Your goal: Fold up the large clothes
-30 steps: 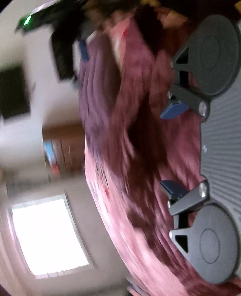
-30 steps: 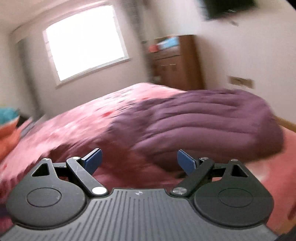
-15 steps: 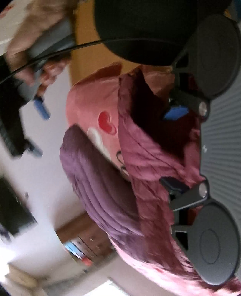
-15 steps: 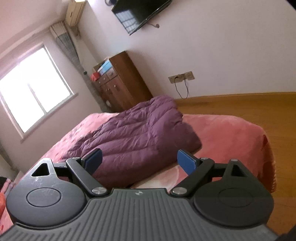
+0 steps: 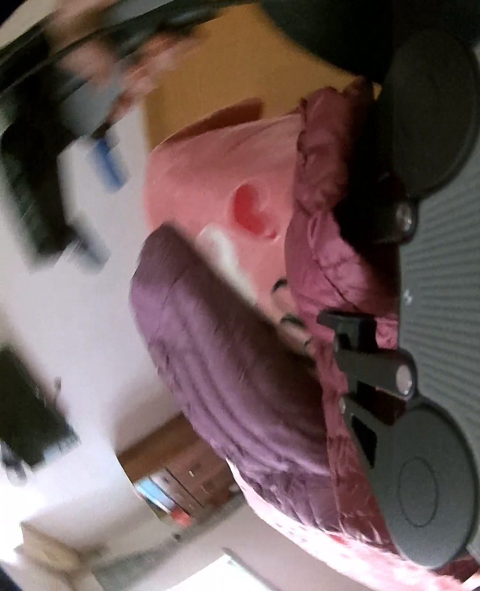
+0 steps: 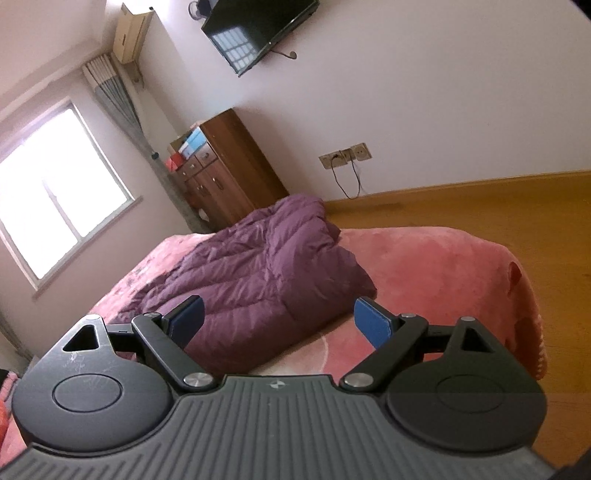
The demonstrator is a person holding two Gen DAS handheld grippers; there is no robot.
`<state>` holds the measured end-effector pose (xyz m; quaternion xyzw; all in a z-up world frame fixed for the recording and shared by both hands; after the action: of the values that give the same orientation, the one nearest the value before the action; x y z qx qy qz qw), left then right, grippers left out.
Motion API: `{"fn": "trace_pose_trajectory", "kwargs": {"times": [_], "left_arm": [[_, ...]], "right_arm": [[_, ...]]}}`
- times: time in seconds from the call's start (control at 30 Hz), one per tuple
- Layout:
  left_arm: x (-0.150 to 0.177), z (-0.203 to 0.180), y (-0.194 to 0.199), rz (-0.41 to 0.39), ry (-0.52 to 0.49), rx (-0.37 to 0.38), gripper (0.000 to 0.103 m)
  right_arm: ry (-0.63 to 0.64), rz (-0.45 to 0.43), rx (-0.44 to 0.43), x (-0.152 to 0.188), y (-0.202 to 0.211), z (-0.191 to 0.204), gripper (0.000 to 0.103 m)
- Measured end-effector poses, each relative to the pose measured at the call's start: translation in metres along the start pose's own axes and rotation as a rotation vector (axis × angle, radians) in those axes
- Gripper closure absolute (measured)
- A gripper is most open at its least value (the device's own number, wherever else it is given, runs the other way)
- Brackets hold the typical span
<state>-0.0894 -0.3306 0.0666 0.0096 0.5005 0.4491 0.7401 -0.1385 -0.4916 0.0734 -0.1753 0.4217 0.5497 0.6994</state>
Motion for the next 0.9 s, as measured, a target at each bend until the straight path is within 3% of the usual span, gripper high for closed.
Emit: {"fn": "trace_pose_trajectory", "kwargs": {"times": [0.17,0.33,0.43,0.57,0.67,0.8,0.9], "left_arm": [[-0.021,0.075,0.006,-0.024,0.275,-0.089,0.095],[-0.030,0.186,0.035,-0.096,0.554,-0.256,0.096],[-0.017,0.251,0.063,-0.138,0.660,-0.412,0.096],[0.034,0.321,0.100,-0.138,0.839,-0.580,0.096],[0.095,0.356,0.126,-0.099,0.960,-0.713,0.096],[0.180,0.369,0.151,-0.008,1.080,-0.839,0.096],[0.238,0.368,0.163,0.063,1.174,-0.893,0.096]], "right_arm": [[0.010,0.027,0.007,0.006,0.001,0.004,0.000],[0.062,0.065,-0.014,0.013,-0.005,0.024,0.000],[0.116,0.090,-0.040,0.018,-0.009,0.043,0.000],[0.210,0.132,-0.092,0.028,-0.011,0.075,0.000],[0.262,0.178,-0.144,0.038,-0.014,0.100,0.000],[0.354,0.255,-0.247,0.062,-0.023,0.143,0.000],[0.414,0.331,-0.378,0.088,-0.027,0.185,0.000]]}}
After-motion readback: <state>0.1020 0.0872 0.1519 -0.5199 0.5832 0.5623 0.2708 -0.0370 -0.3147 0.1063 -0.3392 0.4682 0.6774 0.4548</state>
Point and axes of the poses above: each gripper's, at about its wrist camera, not at the fingertips, and y roughly against the way its jaws point, z to its left, x to its underside, the point moved 5 cm from there along -y, roughly the way its jaws point, and after that the axes turned 10 degrees about -x, right-handed, at the moved point
